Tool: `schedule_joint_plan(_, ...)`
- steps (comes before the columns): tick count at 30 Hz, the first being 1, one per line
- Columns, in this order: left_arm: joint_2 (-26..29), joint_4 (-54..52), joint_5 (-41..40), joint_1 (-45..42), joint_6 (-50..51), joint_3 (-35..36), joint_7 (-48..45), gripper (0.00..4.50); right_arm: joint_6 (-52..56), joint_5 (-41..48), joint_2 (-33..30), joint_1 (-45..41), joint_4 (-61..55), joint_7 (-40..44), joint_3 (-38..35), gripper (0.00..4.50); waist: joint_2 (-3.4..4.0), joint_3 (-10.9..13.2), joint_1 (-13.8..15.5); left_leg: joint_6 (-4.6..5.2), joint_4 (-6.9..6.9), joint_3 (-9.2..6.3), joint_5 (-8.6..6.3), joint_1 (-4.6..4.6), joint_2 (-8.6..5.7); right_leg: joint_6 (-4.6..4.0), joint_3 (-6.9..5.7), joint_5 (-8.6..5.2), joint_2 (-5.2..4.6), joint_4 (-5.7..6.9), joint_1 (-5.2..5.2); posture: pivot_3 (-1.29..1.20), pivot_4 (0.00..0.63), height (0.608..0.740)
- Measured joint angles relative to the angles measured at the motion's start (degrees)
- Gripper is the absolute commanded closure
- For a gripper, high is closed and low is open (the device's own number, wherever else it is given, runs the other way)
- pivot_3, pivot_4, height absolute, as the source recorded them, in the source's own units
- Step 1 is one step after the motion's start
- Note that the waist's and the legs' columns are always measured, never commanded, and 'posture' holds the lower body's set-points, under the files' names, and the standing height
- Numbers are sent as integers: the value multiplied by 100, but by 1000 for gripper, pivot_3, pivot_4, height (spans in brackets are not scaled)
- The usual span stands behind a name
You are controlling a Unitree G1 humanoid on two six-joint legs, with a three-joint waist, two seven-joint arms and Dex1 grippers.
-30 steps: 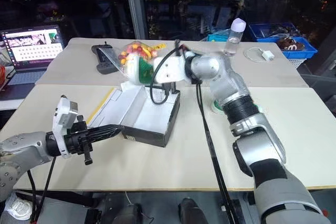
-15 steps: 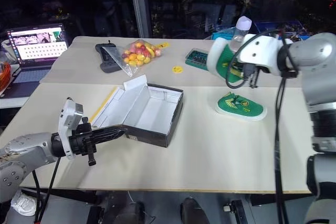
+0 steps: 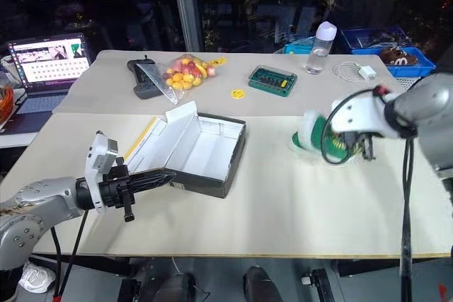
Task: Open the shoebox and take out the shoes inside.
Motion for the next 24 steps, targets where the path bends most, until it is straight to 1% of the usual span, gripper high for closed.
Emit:
schedule_joint_plan(3, 2, -8, -2, 35, 2, 32, 2, 4500, -21, -215, 23, 141, -37, 104, 271, 4489, 0, 0, 5, 0, 0, 0, 0, -1, 0, 0, 0, 0, 0, -1, 1, 0, 150, 697)
schedule_joint_plan(8, 5, -66, -10, 95, 7, 64, 18, 4500, -189, -688, 567, -126, 346, -91, 608, 4489, -2, 0, 7, -1, 4, 1, 0, 11, 0, -2, 0, 0, 0, 0, 11, 0, 150, 697)
schedule_joint_plan(14, 4, -87, -13, 101, 15, 63, 70, 4500, -173, -1011, 1276, -344, 851, -226, 898, 4489, -3, 0, 15, -1, 4, 0, 0, 9, 0, 1, 0, 2, 0, 0, 13, 0, 150, 697)
schedule_joint_plan(16, 4, -90, -14, 100, 17, 62, 74, 4500, -165, -1091, 1361, -372, 918, -327, 903, 3753, -3, 0, 12, -1, 3, 0, 0, 9, 0, 2, -1, 2, 0, 0, 12, 0, 150, 697)
schedule_joint_plan(17, 4, -90, -16, 100, 18, 62, 74, 4500, -167, -1102, 1366, -393, 953, -371, 903, 3623, -3, 0, 12, -1, 3, 0, 0, 9, 0, 2, -1, 2, 0, 1, 11, 0, 150, 697)
schedule_joint_plan(18, 4, -90, -16, 100, 18, 62, 75, 4500, -161, -1105, 1375, -447, 983, -438, 899, 3359, -3, 0, 9, -1, 3, 0, 0, 10, 0, 2, 0, 3, 0, 2, 11, 0, 150, 697)
schedule_joint_plan(19, 4, -90, -16, 96, 18, 61, 75, 4500, -138, -1098, 1384, -491, 971, -458, 865, 2950, -3, 0, 8, -1, 3, 0, 0, 10, 0, 2, -1, 3, 0, 3, 12, 0, 150, 697)
schedule_joint_plan(21, 4, -90, -16, 95, 18, 61, 74, 4500, -140, -1087, 1331, -490, 921, -454, 793, 2307, -3, 0, 15, -1, 3, 0, 0, 11, 0, 2, -1, 2, 0, 3, 13, 0, 150, 697)
schedule_joint_plan(23, 4, -89, -15, 91, 18, 59, 71, 4500, -168, -1050, 1253, -488, 866, -449, 705, 2307, -3, 0, 16, -1, 4, 0, 0, 9, 0, 2, -1, 2, 0, 3, 12, 0, 150, 697)
schedule_joint_plan(24, 4, -86, -12, 83, 18, 52, 68, 4500, -183, -944, 1116, -488, 775, -380, 645, 2307, -2, 1, 24, -1, 3, 0, 0, 8, -1, 2, -1, 2, 0, 3, 12, 0, 150, 697)
